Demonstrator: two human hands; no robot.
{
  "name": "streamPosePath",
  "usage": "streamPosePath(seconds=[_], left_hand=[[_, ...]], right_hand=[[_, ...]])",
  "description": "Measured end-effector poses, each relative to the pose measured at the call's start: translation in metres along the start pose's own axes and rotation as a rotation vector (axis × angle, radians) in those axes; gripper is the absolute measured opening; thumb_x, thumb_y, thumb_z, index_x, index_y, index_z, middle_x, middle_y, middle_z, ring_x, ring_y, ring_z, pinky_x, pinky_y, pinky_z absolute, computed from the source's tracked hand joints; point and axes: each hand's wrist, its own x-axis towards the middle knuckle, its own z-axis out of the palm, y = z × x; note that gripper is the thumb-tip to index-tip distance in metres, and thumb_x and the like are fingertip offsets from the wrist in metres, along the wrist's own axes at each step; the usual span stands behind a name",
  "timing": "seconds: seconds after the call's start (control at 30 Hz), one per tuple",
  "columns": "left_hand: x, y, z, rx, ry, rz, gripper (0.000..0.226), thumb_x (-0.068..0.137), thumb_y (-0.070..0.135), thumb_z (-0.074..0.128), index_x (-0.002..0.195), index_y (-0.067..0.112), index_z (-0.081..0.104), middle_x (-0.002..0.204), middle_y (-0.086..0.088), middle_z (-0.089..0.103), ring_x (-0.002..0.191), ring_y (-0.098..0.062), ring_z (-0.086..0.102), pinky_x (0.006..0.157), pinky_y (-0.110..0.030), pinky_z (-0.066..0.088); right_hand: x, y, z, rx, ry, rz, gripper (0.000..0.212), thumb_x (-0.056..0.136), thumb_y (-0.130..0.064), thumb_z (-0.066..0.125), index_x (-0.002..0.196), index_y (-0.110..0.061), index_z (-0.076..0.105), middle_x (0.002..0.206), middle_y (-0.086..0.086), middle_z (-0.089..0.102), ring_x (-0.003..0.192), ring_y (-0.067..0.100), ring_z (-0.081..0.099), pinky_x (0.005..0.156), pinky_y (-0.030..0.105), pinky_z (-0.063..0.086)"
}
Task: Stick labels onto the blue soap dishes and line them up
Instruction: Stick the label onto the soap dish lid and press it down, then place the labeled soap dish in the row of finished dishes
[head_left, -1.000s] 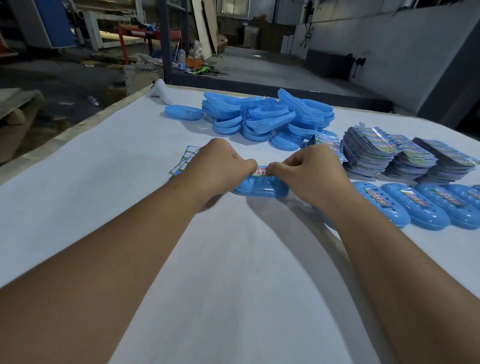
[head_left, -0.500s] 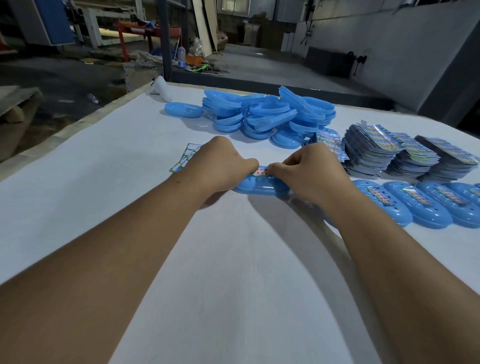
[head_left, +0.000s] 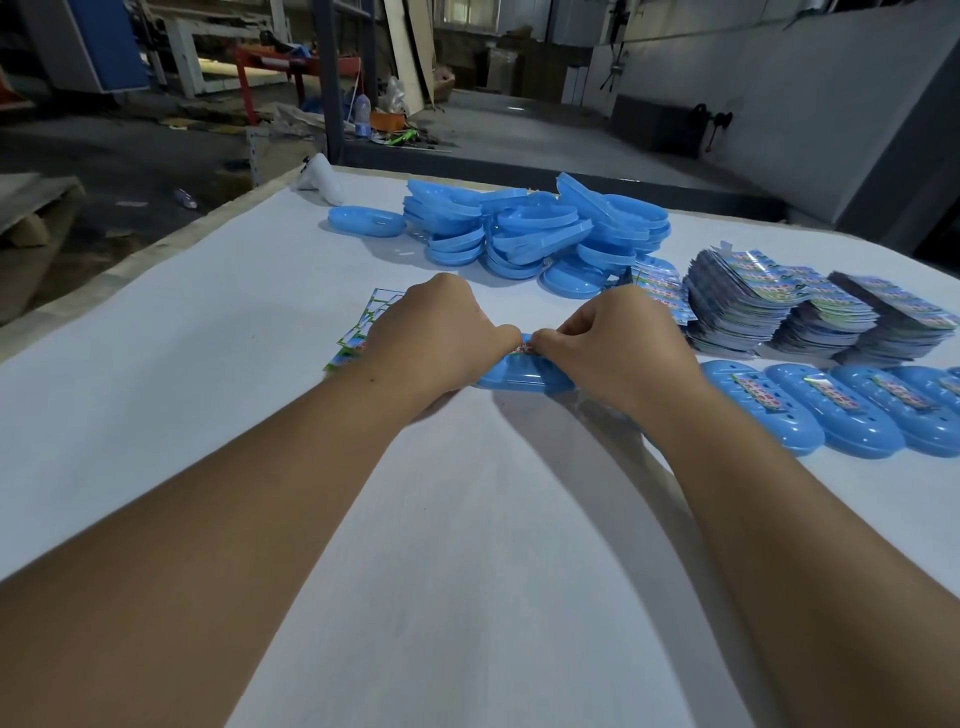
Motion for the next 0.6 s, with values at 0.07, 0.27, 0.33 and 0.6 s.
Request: streamPosePath(seconds=[0.07,0.27,0.33,0.6], left_hand=[[0.001,0.0011,0.0007,0.067,0.024,0.021,0.036,0.079,0.054,0.066,0.084,0.019,0.073,0.08,-0.001,0.07,0.08,-0.022,0.064,0.065,-0.033,0.048],[0.0009,0.0014,0.0035,0.198,0.098,0.085,0.035,0.082,0.059,0.062,0.079,0.024,0.069,0.077,0.005,0.067,0.077,-0.02,0.062,0.065,-0.031,0.047],[0.0003,0.0018,0.004,0.247,0.12,0.112,0.035,0.083,0.059,0.06,0.079,0.025,0.066,0.077,0.005,0.066,0.075,-0.019,0.061,0.062,-0.03,0.044],[-0.0065,0.0055,0.0033,0.43,0.201,0.178,0.038,0.09,0.061,0.053,0.095,0.025,0.062,0.085,0.001,0.065,0.075,-0.019,0.057,0.061,-0.033,0.04]], right_hand=[[-0.0004,-0.0017,0.0009,-0.042,0.007,-0.002,0.044,0.08,-0.05,0.073,0.056,-0.013,0.069,0.046,0.002,0.055,0.054,0.024,0.052,0.048,0.027,0.035],[-0.0016,-0.0068,0.0007,-0.171,0.058,-0.03,0.044,0.08,-0.054,0.07,0.06,-0.015,0.068,0.058,0.0,0.062,0.062,0.023,0.059,0.049,0.026,0.033],[-0.0015,-0.0079,-0.0008,-0.195,0.054,-0.037,0.043,0.08,-0.056,0.07,0.062,-0.017,0.07,0.061,-0.001,0.065,0.066,0.023,0.062,0.05,0.026,0.035],[-0.0009,-0.0033,-0.0012,-0.158,0.037,-0.03,0.044,0.078,-0.065,0.072,0.063,-0.023,0.066,0.061,-0.004,0.065,0.072,0.022,0.065,0.057,0.03,0.046]])
